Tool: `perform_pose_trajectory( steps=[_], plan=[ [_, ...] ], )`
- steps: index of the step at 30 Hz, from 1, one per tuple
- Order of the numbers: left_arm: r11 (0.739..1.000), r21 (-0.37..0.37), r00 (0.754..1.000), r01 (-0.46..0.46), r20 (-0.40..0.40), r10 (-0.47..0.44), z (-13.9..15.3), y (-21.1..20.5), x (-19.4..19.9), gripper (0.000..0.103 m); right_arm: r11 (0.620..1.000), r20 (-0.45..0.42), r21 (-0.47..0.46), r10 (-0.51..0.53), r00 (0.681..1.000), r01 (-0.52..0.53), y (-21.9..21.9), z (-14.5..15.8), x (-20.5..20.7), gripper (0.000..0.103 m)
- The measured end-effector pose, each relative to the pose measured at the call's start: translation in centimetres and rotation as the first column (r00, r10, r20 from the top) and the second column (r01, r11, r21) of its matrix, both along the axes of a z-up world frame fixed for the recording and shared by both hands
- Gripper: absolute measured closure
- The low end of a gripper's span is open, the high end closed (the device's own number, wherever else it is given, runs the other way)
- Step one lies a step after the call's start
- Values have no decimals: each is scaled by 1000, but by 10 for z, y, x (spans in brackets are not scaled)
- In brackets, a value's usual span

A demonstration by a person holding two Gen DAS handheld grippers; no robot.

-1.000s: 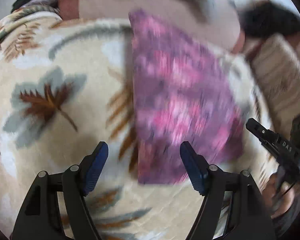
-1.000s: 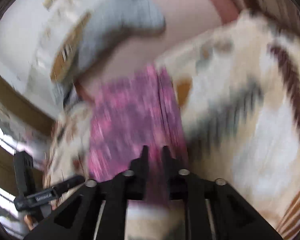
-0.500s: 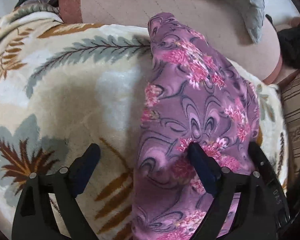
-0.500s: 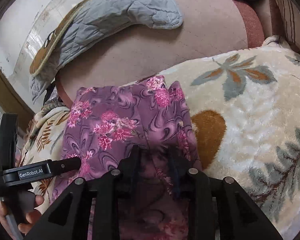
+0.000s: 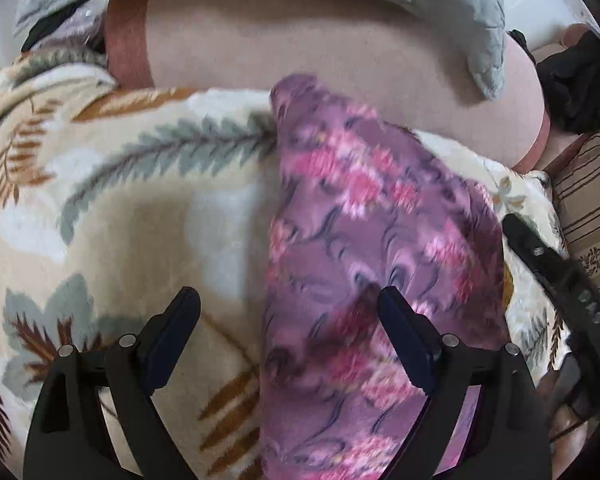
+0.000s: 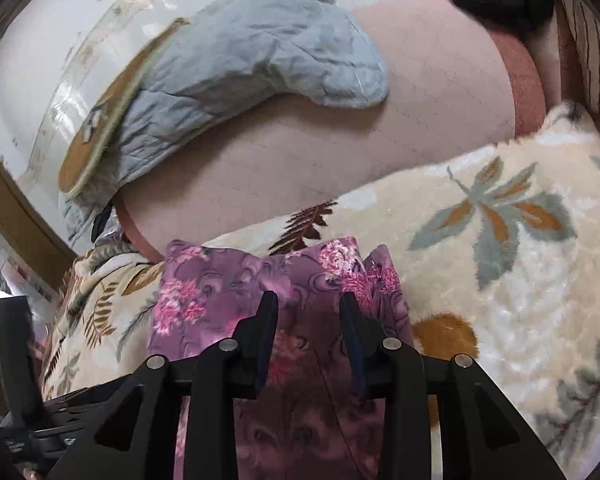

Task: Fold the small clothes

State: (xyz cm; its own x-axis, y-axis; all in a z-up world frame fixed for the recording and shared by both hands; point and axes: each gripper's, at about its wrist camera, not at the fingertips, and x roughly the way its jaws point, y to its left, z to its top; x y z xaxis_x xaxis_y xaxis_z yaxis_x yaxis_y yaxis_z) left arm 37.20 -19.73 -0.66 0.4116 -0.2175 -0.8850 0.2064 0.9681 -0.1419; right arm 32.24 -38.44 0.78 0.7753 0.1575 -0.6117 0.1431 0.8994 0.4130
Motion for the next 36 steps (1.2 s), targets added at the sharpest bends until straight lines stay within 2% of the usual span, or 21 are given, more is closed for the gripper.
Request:
perform_pose_trajectory(
  steps=[2,3,4,5,6,9,12,16,20,22,24,27,29,31,34,36],
  plan=[
    [999,39,1000,1,-15,0,-7,-9,14,11,999,-116,-46,-23,993,18,1,-23,15,59],
    [1000,31,999,-4,-47,5,-14,-10,21,11,996,-154,-85,-43,987,30,1,-36,19,58],
    [1000,7,996,-10,-90,11,-20,-9,28,10,997,-122,-72,-46,991,37,0,-36,16,57],
    [999,-33,990,-38,-135,33,-25,-5,34,8,998,-128,-42,-42,991,37,-4,-33,16,57],
    [997,-53,988,-49,-147,41,-24,-1,37,8,999,-135,-13,-38,990,37,-7,-31,15,57],
    [995,-89,988,-34,-155,20,-16,9,37,8,993,-125,100,-54,991,67,-31,-25,-2,57],
    [992,-125,989,-18,-150,-1,-11,30,28,8,974,-111,187,-105,988,125,-63,-27,-31,51],
    [975,-221,984,-29,-178,-11,-14,55,12,8,959,-88,267,-78,993,98,-83,-32,-56,47],
    [946,-324,972,-30,-231,-48,-21,54,0,8,955,-109,295,3,994,29,-68,-39,-52,40],
    [947,-321,967,-17,-245,-66,-22,46,-5,8,952,-126,306,61,990,-19,-54,-45,-45,36],
    [954,-301,971,-6,-231,-67,-20,38,-10,8,958,-109,286,67,992,-33,-45,-43,-44,29],
    [953,-302,968,-7,-241,-69,-18,31,-16,8,957,-101,285,79,992,-47,-36,-42,-39,28],
    [956,-292,967,-10,-245,-65,-19,27,-15,8,962,-108,271,62,992,-30,-34,-41,-38,29],
    [955,-297,968,-12,-243,-64,-16,26,-10,8,977,-112,214,27,993,-3,-32,-33,-38,37],
    [955,-298,985,-4,-167,-48,0,22,-1,8,993,-3,82,-90,996,90,-36,-7,-44,36],
    [960,-281,991,-7,-130,-31,9,21,8,8,994,22,87,-72,997,70,-36,3,-29,38]
  ],
)
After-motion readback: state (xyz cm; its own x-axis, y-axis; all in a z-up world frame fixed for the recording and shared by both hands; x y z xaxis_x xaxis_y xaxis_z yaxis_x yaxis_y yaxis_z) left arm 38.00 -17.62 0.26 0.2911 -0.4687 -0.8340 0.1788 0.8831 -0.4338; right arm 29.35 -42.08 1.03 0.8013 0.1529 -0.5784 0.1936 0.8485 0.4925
